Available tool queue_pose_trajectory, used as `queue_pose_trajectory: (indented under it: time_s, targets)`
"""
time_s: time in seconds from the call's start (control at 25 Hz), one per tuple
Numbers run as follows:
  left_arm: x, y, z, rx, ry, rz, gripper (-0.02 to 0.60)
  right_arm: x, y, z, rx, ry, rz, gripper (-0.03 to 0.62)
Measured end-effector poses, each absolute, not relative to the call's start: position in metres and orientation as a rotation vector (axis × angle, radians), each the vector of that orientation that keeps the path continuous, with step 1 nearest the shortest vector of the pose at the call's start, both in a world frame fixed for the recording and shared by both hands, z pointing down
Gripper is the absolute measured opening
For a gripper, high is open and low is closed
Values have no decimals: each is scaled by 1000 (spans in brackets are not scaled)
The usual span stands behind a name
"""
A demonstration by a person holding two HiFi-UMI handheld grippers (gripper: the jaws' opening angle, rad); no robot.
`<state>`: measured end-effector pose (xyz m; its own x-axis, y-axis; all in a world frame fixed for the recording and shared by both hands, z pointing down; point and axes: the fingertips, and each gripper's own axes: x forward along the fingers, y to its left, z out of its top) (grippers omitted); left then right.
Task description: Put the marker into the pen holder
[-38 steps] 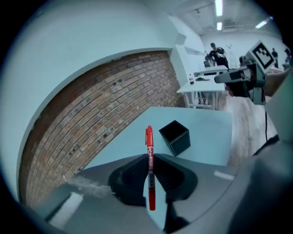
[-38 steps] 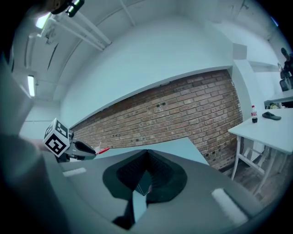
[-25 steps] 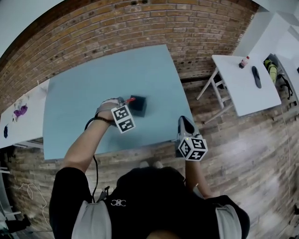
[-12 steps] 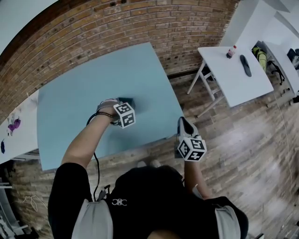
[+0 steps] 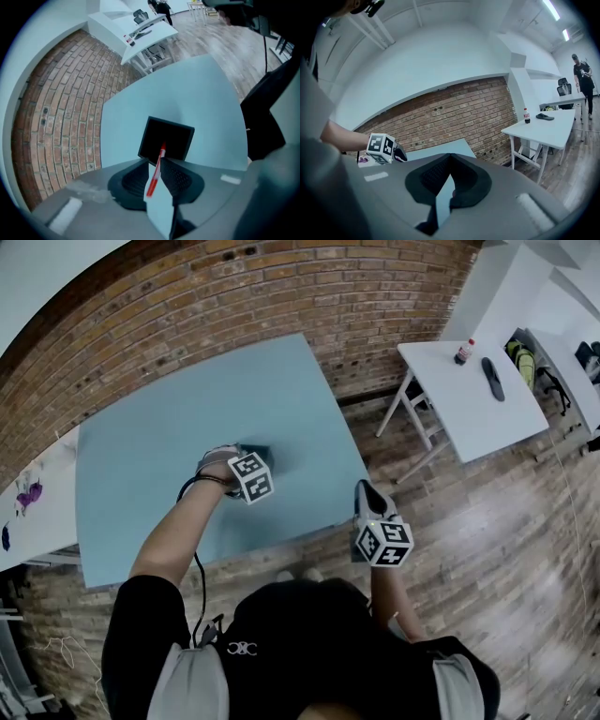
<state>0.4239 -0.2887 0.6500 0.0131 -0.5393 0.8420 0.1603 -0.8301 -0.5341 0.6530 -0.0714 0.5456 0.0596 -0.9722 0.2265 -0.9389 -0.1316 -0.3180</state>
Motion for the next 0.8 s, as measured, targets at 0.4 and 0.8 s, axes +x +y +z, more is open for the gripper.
queue_pose_trajectory:
  time_s: [0.4,0.8]
  targets:
    - [417,-286,569,-2159,800,-1421,23,631,-98,542,-2154,2152,-585,5]
    - [344,-266,499,-2525,1526,-646,3,592,-140,517,-2017,2344,-479,5]
